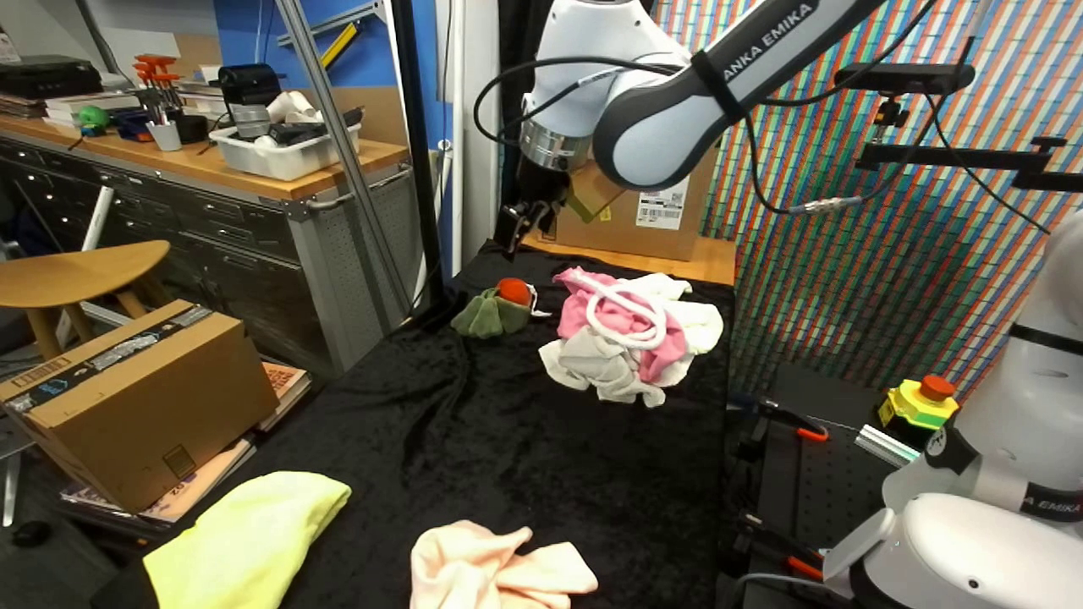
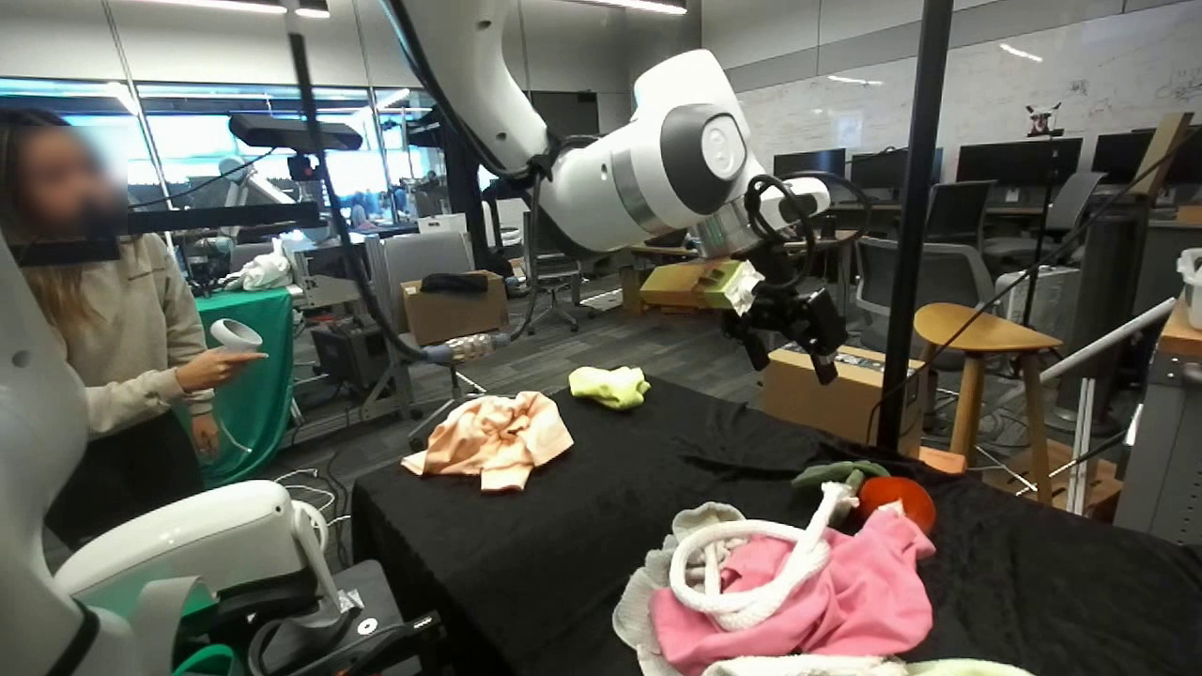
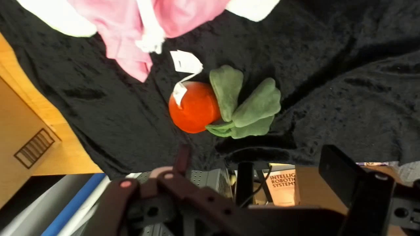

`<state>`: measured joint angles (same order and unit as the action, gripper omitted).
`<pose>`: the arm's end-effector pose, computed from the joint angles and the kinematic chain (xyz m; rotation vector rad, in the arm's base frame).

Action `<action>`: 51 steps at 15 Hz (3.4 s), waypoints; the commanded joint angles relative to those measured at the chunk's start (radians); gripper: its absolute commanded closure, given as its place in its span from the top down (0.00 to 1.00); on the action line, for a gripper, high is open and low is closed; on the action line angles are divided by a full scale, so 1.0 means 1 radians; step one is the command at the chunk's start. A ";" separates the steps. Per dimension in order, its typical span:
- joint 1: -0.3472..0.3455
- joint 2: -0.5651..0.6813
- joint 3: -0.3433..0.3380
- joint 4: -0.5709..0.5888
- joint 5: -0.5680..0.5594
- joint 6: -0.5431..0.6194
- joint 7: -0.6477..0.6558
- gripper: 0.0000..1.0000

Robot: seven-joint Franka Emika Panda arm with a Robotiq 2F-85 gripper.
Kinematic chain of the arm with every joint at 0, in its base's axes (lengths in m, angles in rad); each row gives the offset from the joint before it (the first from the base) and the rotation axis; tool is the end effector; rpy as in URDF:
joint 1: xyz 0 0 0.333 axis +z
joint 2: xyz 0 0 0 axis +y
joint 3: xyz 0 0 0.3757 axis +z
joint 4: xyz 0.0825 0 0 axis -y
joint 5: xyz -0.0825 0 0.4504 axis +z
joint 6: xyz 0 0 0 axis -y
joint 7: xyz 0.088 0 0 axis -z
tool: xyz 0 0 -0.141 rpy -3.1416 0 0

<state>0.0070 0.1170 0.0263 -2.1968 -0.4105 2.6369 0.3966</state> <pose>0.6405 0.0247 0.3463 2.9157 -0.0516 0.5378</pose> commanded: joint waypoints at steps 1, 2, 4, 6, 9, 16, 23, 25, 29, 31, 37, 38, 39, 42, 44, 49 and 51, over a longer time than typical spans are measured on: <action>0.009 0.137 0.001 0.182 0.178 -0.049 -0.155 1.00; 0.006 0.165 0.002 0.218 0.221 -0.066 -0.193 1.00; -0.005 0.221 0.000 0.285 0.286 -0.098 -0.263 1.00; -0.017 0.276 -0.003 0.345 0.329 -0.132 -0.318 1.00; -0.040 0.352 -0.002 0.414 0.377 -0.182 -0.391 1.00; -0.075 0.480 -0.014 0.543 0.386 -0.266 -0.471 1.00; -0.109 0.562 -0.022 0.642 0.386 -0.332 -0.513 1.00; -0.117 0.577 -0.022 0.661 0.390 -0.350 -0.517 1.00; -0.127 0.594 -0.019 0.677 0.398 -0.385 -0.522 1.00; -0.133 0.600 -0.016 0.681 0.404 -0.402 -0.525 1.00; -0.150 0.634 0.002 0.700 0.442 -0.400 -0.569 1.00; -0.148 0.639 0.002 0.704 0.441 -0.399 -0.575 1.00; -0.144 0.646 -0.003 0.710 0.432 -0.394 -0.582 1.00; -0.145 0.661 -0.003 0.723 0.429 -0.392 -0.601 1.00; -0.148 0.670 -0.001 0.731 0.432 -0.391 -0.611 1.00; -0.155 0.666 0.004 0.731 0.437 -0.388 -0.632 0.61; -0.155 0.663 0.005 0.731 0.439 -0.389 -0.634 0.43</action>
<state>-0.1335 0.7670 0.0167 -1.4987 0.0055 2.2545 -0.2056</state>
